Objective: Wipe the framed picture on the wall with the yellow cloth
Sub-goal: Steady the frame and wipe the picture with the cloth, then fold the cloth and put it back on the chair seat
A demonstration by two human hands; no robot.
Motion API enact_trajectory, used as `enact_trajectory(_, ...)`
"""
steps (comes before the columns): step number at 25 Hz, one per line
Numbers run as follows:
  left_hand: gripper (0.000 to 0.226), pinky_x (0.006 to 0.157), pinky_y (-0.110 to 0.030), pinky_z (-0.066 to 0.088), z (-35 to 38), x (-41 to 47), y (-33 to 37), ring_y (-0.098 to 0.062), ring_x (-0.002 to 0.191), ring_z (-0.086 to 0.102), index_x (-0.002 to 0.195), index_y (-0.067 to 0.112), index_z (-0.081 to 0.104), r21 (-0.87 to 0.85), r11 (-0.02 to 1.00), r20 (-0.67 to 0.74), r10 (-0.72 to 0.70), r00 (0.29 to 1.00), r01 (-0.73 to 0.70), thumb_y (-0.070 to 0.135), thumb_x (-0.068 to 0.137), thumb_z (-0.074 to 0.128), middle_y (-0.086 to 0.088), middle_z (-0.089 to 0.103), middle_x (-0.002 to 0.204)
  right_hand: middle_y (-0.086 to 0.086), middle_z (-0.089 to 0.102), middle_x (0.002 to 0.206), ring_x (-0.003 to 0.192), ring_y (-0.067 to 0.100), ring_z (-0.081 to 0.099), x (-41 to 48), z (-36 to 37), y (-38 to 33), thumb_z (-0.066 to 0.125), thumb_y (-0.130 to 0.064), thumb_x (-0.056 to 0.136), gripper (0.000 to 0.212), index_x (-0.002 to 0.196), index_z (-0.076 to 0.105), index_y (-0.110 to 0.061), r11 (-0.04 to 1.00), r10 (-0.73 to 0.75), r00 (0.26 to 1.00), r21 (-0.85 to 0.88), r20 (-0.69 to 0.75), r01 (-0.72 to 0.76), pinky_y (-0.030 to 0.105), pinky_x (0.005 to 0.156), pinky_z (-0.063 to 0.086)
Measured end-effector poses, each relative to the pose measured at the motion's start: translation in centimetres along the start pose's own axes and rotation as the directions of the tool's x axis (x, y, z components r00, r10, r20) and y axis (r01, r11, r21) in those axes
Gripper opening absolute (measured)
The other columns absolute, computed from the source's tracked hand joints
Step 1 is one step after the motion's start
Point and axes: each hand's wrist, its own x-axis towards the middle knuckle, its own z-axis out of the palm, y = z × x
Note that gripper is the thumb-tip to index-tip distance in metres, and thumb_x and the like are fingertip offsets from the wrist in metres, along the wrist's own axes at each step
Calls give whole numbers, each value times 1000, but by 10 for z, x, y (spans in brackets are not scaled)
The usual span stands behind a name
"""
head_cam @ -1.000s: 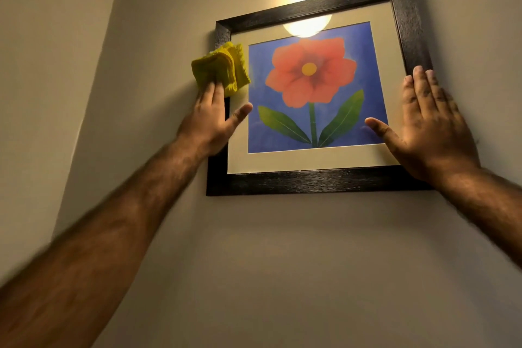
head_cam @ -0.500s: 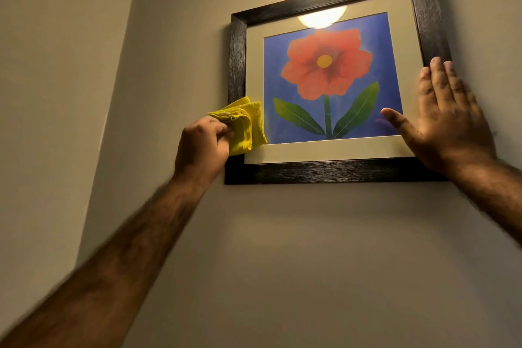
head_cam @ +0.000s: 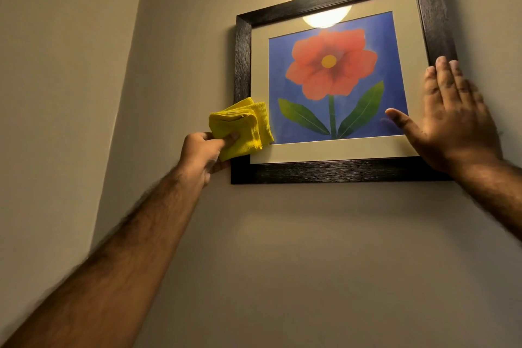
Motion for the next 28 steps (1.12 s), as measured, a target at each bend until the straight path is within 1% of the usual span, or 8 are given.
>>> enact_trajectory(6,48,66,-37,63,-33,-2,-8,-31,109,69,120,2,64,-185,982,30,-34,999,39,17,79,83,-15,70,122,17,13,171,159,32,11,-1,-5,-2,26,-77,93,99,160,15,-3,999,-2,1000,44,-12,3,48,127,11)
enact_trajectory(9,45,62,-32,63,-58,-11,-7,-30,105,70,119,2,66,-145,989,34,-16,999,21,18,80,82,-15,71,120,20,15,170,159,33,13,-5,-15,-32,30,-70,97,94,160,16,-2,969,-246,968,29,-42,247,48,128,14)
enact_trajectory(12,49,64,-31,63,-79,-29,-3,-28,102,71,123,2,65,-70,998,42,7,999,-5,19,80,81,-14,71,118,13,32,166,152,29,35,-20,-29,-127,41,-71,95,91,160,26,-10,834,-437,900,373,-2,406,50,118,38)
enact_trajectory(15,40,63,-29,62,-104,-54,1,-26,102,71,116,7,68,39,999,133,-32,991,27,19,80,80,-9,74,111,2,35,165,146,19,42,-38,-45,-239,66,-69,79,105,162,21,-22,590,-475,828,806,297,49,42,117,42)
enact_trajectory(17,34,62,-28,62,-127,-69,2,-21,94,74,106,11,73,142,989,219,-76,973,46,22,74,81,-5,79,99,1,41,160,140,19,46,-42,-41,-288,79,-59,73,107,160,27,-24,515,-458,730,821,508,-248,37,112,45)
enact_trajectory(19,48,67,-28,62,-155,-84,4,-18,92,76,106,12,75,251,966,259,-135,957,68,28,62,84,-3,81,100,4,64,134,121,21,63,-46,-33,-315,83,-49,74,80,143,55,-19,482,-447,571,723,689,-495,32,92,56)
enact_trajectory(22,55,72,-29,61,-207,-103,0,-19,97,76,112,8,74,294,947,206,-195,959,129,27,62,87,-6,80,107,6,78,104,97,20,74,-66,-23,-350,85,-44,74,48,112,75,-15,389,-526,405,635,748,-667,24,68,58)
enact_trajectory(28,32,77,-40,63,-318,-164,-56,-28,96,77,110,9,73,-34,929,50,-366,929,368,22,81,79,-13,78,111,15,78,112,93,20,76,-150,-22,-461,86,-34,75,46,111,77,-7,114,-632,278,442,723,-890,31,80,63)
